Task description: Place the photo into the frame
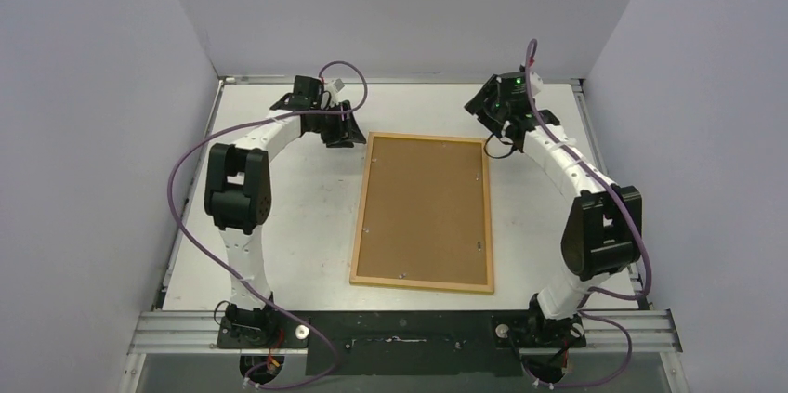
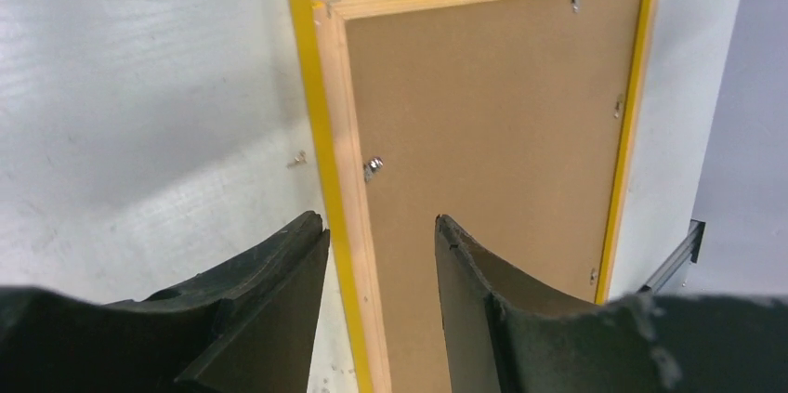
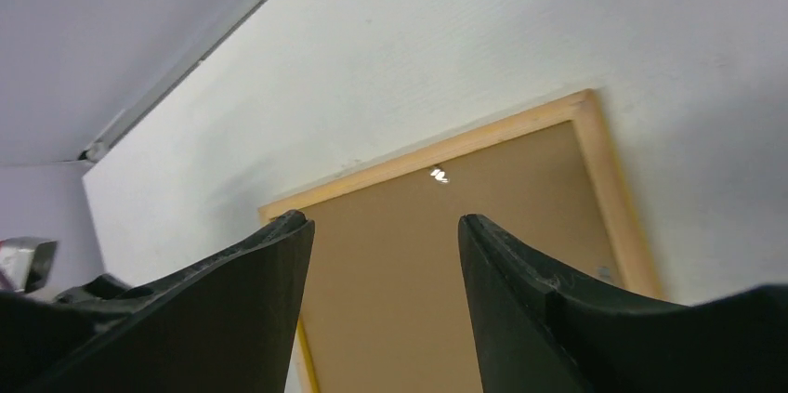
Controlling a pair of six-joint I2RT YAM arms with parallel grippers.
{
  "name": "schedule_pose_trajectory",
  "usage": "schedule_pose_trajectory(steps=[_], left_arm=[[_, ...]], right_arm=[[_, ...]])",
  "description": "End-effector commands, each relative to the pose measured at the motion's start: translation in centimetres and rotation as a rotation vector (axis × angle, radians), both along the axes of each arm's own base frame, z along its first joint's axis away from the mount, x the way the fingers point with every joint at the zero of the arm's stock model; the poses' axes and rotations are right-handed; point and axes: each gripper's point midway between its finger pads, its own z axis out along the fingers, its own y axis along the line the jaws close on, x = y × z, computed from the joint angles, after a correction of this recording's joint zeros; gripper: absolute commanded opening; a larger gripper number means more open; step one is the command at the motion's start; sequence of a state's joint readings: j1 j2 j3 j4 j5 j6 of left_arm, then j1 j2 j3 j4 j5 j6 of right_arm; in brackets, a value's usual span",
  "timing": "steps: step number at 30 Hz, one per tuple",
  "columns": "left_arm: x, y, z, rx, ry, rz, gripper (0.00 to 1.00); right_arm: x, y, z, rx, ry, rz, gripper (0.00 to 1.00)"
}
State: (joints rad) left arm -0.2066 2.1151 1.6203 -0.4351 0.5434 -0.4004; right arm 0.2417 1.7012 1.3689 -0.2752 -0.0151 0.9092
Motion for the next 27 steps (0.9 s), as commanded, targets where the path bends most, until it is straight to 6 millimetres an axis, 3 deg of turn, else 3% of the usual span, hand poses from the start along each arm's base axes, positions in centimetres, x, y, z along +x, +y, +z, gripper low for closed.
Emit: schedule_pose_trajectory(steps=[1, 4, 8, 12, 20, 27], left_arm=[[-1.3, 0.3, 4.3, -0.008, -0.062, 0.003, 0.46], [-2.7, 1.1, 4.2, 0.029, -0.039, 0.017, 0.49], [-4.9, 1.7, 3.6, 0.049, 0.001, 0.034, 0.53], [-7.1, 2.0, 2.0, 0.069, 0.047, 0.022, 0.54], [-9.8, 2.0, -0.2, 0.091, 0.110, 0.014, 0.52], [-11.1, 2.5, -2.0, 0.131, 0.108, -0.010, 0.49]], right_arm=[[-4.3, -5.3, -1.2, -0.205, 0.130, 0.013, 0.60], [-6.1, -7.0, -2.3, -0.238, 0.189, 0.039, 0.60], [-8.2, -7.7, -3.8, -0.364, 0.285, 0.192, 0.61], [-9.4, -6.5, -6.6, -0.360, 0.395, 0.344, 0.62], [-10.2, -3.6, -10.4, -0.431, 0.501, 0.390, 0.70], [-8.5, -4.9, -11.8, -0.492, 0.527, 0.267, 0.70]])
